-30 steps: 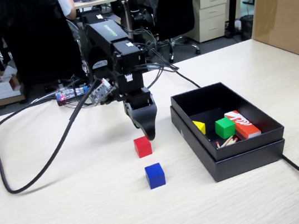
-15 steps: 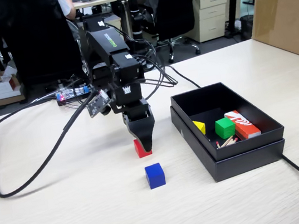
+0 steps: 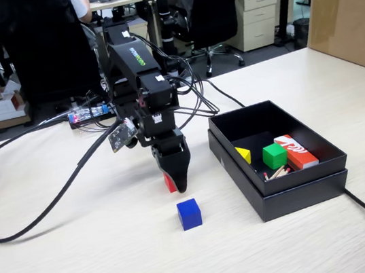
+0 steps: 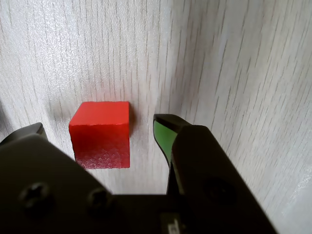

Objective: Put the red cube on top of the blue cube

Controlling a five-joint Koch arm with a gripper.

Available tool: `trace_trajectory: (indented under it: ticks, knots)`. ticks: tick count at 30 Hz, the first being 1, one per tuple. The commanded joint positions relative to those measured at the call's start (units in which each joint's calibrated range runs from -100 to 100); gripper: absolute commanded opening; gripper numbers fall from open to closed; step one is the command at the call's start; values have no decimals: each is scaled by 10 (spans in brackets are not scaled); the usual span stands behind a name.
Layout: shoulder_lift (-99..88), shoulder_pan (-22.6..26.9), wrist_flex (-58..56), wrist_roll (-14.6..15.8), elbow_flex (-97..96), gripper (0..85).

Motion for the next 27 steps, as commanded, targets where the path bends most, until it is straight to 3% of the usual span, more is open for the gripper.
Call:
trace_trajectory:
  ticks: [1, 7, 12, 17, 27]
  knots:
    - [-1, 0, 2, -2, 44, 435]
    - [12, 1, 2, -2, 50, 384]
    - [16, 0, 2, -2, 61, 253]
    - [17, 0, 3, -2, 69, 62]
    - [-55, -3, 3, 0, 84, 9]
